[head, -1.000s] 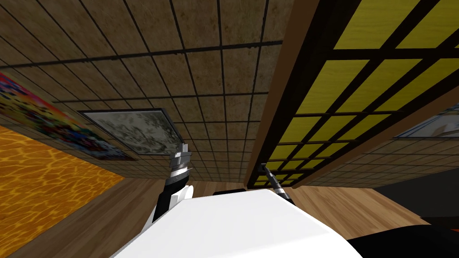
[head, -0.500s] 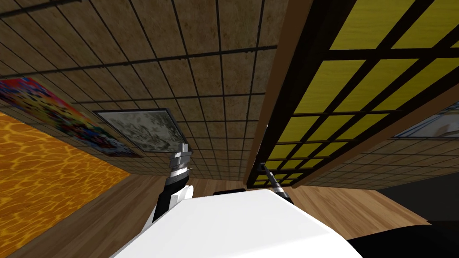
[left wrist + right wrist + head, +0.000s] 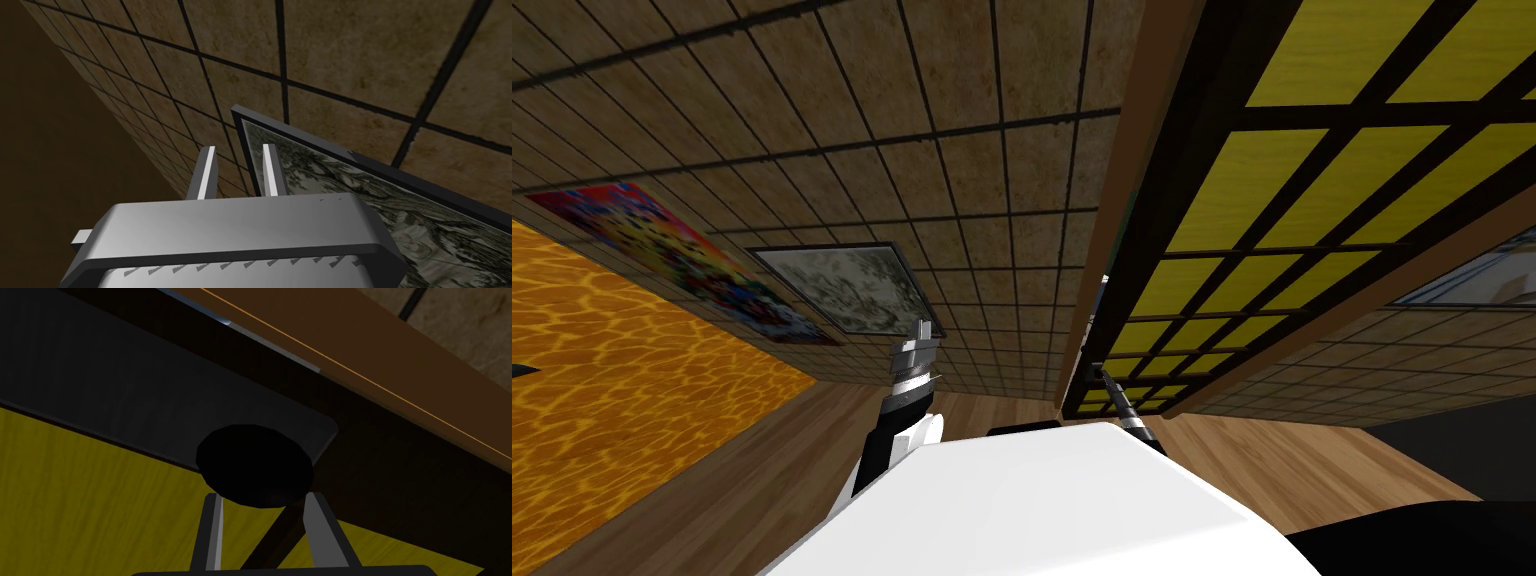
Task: Pull the door open
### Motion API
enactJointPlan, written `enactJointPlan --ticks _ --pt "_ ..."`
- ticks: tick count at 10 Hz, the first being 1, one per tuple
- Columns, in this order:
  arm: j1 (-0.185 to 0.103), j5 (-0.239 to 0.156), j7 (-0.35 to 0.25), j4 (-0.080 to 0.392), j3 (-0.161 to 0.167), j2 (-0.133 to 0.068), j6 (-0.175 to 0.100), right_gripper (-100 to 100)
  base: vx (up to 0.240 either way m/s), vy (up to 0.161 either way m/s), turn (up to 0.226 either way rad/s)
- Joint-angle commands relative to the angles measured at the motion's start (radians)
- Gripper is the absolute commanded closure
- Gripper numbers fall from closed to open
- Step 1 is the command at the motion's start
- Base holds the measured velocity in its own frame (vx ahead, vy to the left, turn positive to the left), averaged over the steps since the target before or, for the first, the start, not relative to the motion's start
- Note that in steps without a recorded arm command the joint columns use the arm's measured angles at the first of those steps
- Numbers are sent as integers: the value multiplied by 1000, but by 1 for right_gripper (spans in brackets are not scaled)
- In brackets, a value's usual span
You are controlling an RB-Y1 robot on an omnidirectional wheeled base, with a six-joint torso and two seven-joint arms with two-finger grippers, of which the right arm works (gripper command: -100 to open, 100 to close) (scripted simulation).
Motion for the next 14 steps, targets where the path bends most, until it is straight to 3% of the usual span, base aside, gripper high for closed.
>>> enactJointPlan --ticks 1,7,9,12,14 --pt "-14 -19 -50 4 28 8 -3 100 -51 -16 26" --pt "-16 -82 -181 -14 72 4 15 100 -50 -19 35" --pt "-18 -124 -246 -26 102 2 26 100 -64 -25 58" --pt "-18 -145 -306 -31 117 0 32 100 -42 -16 29" --pt "-20 -187 -370 -43 147 -2 44 100 -51 -19 44"
